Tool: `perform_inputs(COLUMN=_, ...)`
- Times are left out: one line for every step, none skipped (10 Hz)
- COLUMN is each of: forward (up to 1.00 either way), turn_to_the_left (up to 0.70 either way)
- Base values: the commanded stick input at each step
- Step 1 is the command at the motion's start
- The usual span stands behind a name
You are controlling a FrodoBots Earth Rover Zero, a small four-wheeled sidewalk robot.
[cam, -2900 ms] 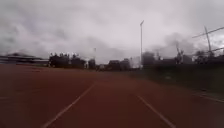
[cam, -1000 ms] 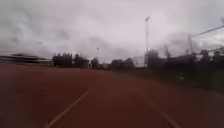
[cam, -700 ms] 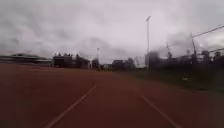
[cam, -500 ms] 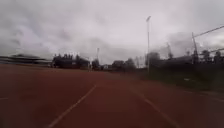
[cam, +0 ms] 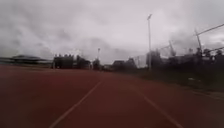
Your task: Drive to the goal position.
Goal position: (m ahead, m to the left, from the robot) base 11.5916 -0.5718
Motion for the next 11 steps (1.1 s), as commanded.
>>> perform_inputs(forward=0.70, turn_to_the_left=0.00)
perform_inputs(forward=0.70, turn_to_the_left=0.00)
perform_inputs(forward=0.70, turn_to_the_left=0.00)
perform_inputs(forward=0.70, turn_to_the_left=0.00)
perform_inputs(forward=0.70, turn_to_the_left=0.00)
perform_inputs(forward=0.70, turn_to_the_left=0.00)
perform_inputs(forward=0.70, turn_to_the_left=0.00)
perform_inputs(forward=0.70, turn_to_the_left=0.00)
perform_inputs(forward=0.70, turn_to_the_left=0.00)
perform_inputs(forward=0.70, turn_to_the_left=0.00)
perform_inputs(forward=0.70, turn_to_the_left=0.00)
